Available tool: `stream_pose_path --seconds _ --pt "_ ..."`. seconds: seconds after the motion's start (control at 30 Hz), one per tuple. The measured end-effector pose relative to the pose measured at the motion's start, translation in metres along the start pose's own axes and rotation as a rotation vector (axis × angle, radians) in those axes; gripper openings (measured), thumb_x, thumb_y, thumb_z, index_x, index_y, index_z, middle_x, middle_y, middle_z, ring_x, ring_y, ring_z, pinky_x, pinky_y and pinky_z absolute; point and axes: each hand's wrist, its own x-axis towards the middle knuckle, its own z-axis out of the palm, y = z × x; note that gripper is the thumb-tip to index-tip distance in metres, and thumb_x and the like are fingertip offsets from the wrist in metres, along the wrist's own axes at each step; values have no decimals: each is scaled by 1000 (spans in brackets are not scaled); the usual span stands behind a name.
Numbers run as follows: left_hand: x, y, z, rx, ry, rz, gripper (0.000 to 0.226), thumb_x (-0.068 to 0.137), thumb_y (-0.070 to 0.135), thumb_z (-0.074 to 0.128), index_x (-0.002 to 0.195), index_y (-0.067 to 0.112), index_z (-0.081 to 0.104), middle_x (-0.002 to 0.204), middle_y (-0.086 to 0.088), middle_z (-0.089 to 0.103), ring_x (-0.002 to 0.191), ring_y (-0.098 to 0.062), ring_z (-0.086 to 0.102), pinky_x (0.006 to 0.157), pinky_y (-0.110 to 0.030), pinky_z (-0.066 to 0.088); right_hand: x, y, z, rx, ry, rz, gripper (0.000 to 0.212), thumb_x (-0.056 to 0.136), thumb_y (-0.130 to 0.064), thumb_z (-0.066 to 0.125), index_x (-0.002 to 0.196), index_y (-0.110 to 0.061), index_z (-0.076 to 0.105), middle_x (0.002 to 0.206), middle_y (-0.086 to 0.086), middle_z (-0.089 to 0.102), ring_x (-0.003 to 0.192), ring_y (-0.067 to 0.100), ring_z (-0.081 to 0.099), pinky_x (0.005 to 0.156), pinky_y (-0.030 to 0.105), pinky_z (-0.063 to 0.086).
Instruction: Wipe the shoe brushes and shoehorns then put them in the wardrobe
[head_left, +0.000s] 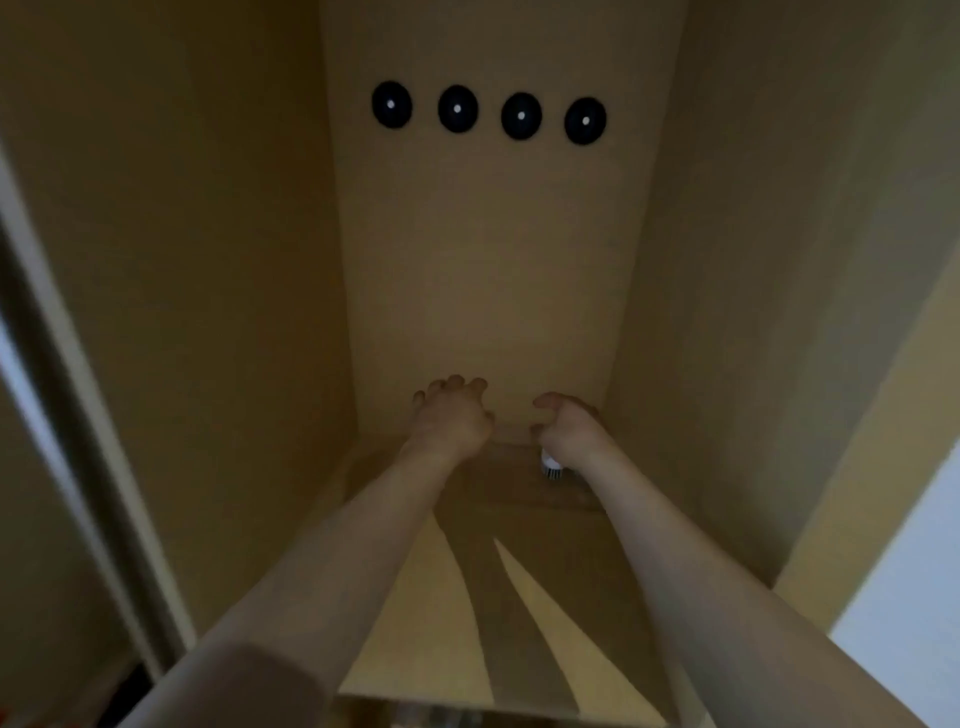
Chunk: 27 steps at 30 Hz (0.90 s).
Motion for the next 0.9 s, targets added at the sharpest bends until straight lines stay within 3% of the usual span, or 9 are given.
stream_pose_path --seconds 0.13,0.27,0.4,0.5,0.63,0.73,0.9 --pt "-60 1 -11 59 -44 -81 53 94 36 43 146 28 34 147 -7 42 134 -30 38 107 -45 30 -48 -4 7 -110 -46 -112 43 98 -26 54 141 -28 51 142 3 56 126 26 54 91 29 42" --pt "-113 -7 -25 113 -31 -158 52 97 41 41 146 26 34 147 -7 40 133 -31 39 104 -45 32 -89 -16 23 -58 -129 -188 41 101 -29 52 141 -24 52 136 4 58 102 25 58 80 32 45" --pt "-160 -25 -41 89 7 -238 52 96 38 44 145 23 36 144 -7 43 132 -30 39 106 -44 32 -123 -40 42 -32 -189 -260 44 99 -27 56 143 -21 50 144 4 53 125 26 54 97 37 48" --pt "-192 -43 -55 71 23 -299 53 95 38 47 145 27 37 142 -5 44 132 -29 39 106 -45 32 -147 -64 58 -33 -210 -325 42 98 -25 56 140 -22 53 143 3 54 129 25 52 102 37 46" --pt "-233 -76 -76 53 60 -366 53 94 40 49 144 27 37 144 -4 44 133 -29 39 108 -47 32 -179 -100 84 -3 -264 -380 43 98 -29 57 140 -24 51 145 1 51 130 24 50 100 35 46" --pt "-269 -110 -93 46 85 -405 54 95 43 48 145 30 35 147 -3 42 135 -28 37 109 -49 30 -206 -130 108 25 -311 -431 44 98 -21 56 141 -22 49 147 3 48 132 24 48 101 34 43" --pt "-343 -176 -128 49 124 -519 48 91 41 51 137 32 44 139 -3 48 129 -31 41 106 -49 31 -269 -190 154 80 -399 -509 41 98 -25 56 138 -21 52 141 3 54 124 22 55 96 34 48"
